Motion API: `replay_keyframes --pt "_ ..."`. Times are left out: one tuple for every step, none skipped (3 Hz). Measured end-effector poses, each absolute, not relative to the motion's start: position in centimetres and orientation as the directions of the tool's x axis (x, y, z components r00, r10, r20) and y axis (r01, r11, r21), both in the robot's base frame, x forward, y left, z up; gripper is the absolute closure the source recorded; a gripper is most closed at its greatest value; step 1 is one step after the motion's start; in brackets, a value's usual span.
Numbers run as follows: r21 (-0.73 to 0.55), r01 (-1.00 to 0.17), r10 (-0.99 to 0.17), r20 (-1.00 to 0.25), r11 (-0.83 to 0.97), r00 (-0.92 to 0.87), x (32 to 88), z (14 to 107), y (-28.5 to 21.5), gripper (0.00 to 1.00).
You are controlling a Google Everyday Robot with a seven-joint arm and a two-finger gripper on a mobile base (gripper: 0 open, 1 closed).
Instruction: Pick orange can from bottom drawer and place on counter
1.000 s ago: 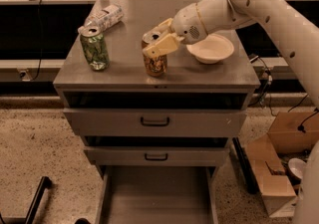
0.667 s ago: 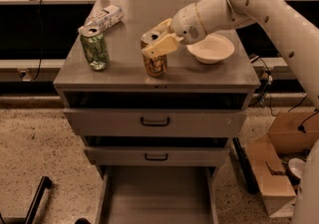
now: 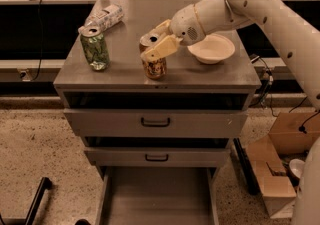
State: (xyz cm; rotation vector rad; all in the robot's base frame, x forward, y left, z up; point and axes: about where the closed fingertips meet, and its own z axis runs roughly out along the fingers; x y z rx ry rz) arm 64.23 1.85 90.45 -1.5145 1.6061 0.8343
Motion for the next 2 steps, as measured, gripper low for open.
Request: replay_keyframes --pt "-0.039 -0.996 -0.498 -0.867 0.079 -0.005 64.2 90.36 2.07 0.0" --pt "-0.039 -0.996 -0.498 -0.867 0.078 -0.005 64.2 90.36 2.07 0.0"
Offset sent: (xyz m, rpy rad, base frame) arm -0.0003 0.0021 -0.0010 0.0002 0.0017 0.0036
